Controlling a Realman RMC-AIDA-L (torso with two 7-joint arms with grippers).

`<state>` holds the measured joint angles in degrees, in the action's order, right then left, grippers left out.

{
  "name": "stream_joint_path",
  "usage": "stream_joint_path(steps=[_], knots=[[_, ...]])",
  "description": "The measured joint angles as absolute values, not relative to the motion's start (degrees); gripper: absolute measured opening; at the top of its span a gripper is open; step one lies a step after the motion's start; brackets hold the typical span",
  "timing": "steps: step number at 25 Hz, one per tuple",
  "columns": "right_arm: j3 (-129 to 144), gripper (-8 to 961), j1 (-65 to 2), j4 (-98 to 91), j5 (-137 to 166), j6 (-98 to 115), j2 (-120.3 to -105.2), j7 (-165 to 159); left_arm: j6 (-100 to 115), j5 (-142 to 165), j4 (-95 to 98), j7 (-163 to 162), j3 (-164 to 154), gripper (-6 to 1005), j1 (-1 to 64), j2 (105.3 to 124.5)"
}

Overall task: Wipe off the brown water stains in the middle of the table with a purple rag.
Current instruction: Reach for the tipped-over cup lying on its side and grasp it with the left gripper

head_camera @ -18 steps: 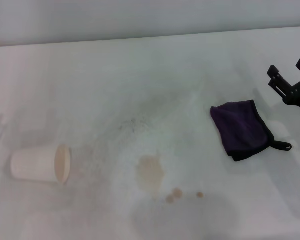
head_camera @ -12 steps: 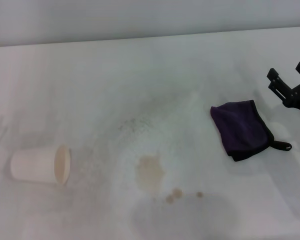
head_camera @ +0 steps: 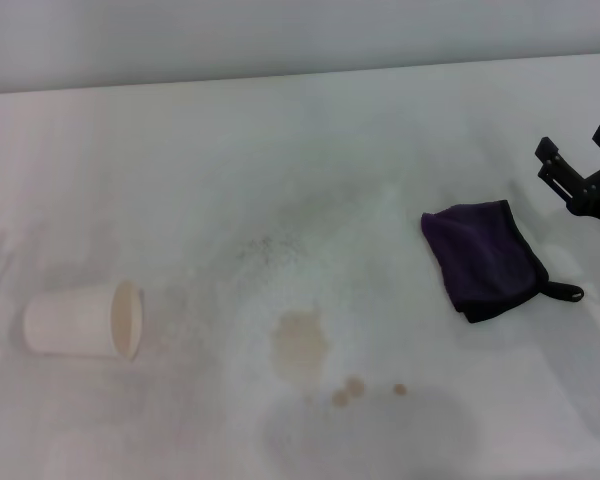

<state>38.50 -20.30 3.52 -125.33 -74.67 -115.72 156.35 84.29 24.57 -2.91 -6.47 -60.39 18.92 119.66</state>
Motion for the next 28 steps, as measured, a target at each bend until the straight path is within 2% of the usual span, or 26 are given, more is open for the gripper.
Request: stream_joint_path(steps=[12, 17, 19, 28], knots=[[38.3, 843, -21.0, 2.4, -125.3, -71.7, -115.53, 156.4, 76.6, 28.9, 8.1, -25.8, -67.9, 890, 19.4, 116.82], [38.3, 843, -21.5, 2.0, -125.3, -71.3, -115.50, 156.4, 74.4, 38.8, 16.2, -41.3, -68.2, 890, 18.8, 114.09], [38.3, 843, -21.6, 1.6, -125.3, -70.8, -115.48, 156.4, 73.4, 41.6, 18.5, -44.7, -68.2, 890, 18.4, 113.61], [38.4, 843, -21.7, 0.7, -125.3, -69.8, -115.57, 156.4, 64.0, 72.7, 44.8, -74.4, -66.9, 891, 14.7, 111.51]])
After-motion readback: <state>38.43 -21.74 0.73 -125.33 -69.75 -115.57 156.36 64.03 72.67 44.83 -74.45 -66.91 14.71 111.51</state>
